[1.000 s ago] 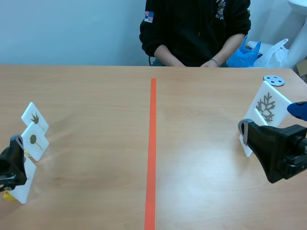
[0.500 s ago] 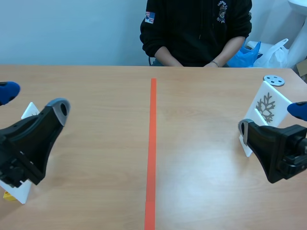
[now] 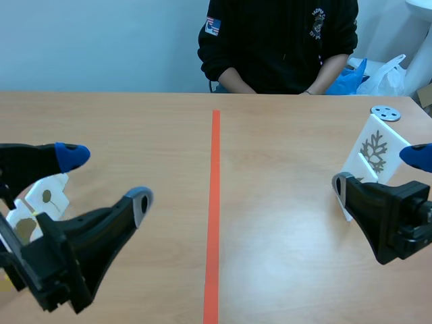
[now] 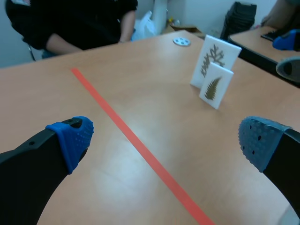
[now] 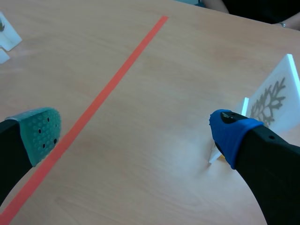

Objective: Sort the leaf by its shape. The table is split by an orange tape line. A compound leaf with several leaflets goes to the left side, a simple leaf with one blade goes to the right side. Return to the home posture when a red brick is placed on the table.

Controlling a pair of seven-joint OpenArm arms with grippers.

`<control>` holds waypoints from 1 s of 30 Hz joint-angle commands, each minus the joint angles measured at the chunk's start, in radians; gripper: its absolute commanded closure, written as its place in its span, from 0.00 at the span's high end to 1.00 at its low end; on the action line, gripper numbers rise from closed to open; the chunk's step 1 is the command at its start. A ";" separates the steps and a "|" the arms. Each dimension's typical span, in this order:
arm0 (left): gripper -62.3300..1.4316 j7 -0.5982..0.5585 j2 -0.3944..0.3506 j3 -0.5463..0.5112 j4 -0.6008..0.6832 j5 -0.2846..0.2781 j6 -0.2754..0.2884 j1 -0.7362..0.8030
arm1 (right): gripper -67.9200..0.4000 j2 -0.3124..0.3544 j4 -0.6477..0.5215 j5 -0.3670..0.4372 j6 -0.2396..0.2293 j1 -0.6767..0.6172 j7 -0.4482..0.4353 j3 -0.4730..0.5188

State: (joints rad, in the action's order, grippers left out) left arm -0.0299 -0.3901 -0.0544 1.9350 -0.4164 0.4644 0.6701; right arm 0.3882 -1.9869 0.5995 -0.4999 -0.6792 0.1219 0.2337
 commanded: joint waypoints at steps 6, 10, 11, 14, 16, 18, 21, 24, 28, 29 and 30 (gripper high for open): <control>1.00 -0.022 0.007 0.050 0.005 -0.011 -0.032 -0.003 | 1.00 0.005 -0.004 0.011 -0.026 -0.011 -0.011 0.004; 1.00 -0.022 0.006 0.067 0.005 -0.010 -0.032 -0.003 | 1.00 0.005 -0.004 0.014 -0.025 -0.019 -0.012 0.004; 1.00 -0.022 0.006 0.068 0.005 -0.010 -0.032 -0.003 | 1.00 0.005 -0.004 0.014 -0.025 -0.019 -0.011 0.004; 1.00 -0.022 0.006 0.068 0.002 -0.010 -0.035 -0.003 | 1.00 0.005 -0.004 0.014 -0.024 -0.019 -0.013 0.004; 1.00 -0.023 0.003 0.067 0.002 -0.010 -0.035 -0.003 | 1.00 0.005 -0.004 0.014 -0.024 -0.019 -0.014 0.004; 1.00 -0.024 0.001 0.067 0.002 -0.010 -0.035 -0.003 | 1.00 0.005 -0.004 0.014 -0.024 -0.019 -0.016 0.004; 1.00 -0.024 0.001 0.067 0.002 -0.010 -0.035 -0.003 | 1.00 0.005 -0.004 0.014 -0.024 -0.019 -0.016 0.004; 1.00 -0.025 0.001 0.067 0.002 -0.010 -0.034 -0.006 | 1.00 0.005 -0.004 0.014 -0.017 -0.019 -0.019 0.004; 1.00 -0.024 0.001 0.067 0.002 -0.010 -0.034 -0.006 | 1.00 0.005 -0.004 0.014 -0.017 -0.019 -0.022 0.004; 1.00 -0.024 0.001 0.067 0.002 -0.010 -0.034 -0.006 | 1.00 0.005 -0.004 0.014 -0.017 -0.019 -0.023 0.004; 1.00 -0.024 0.001 0.067 0.002 -0.010 -0.034 -0.006 | 1.00 0.005 -0.004 0.014 -0.017 -0.019 -0.023 0.004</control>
State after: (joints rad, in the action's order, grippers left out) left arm -0.0345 -0.3882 0.0135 1.9343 -0.4168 0.4271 0.6693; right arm 0.3882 -1.9869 0.6029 -0.5171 -0.6987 0.1173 0.2337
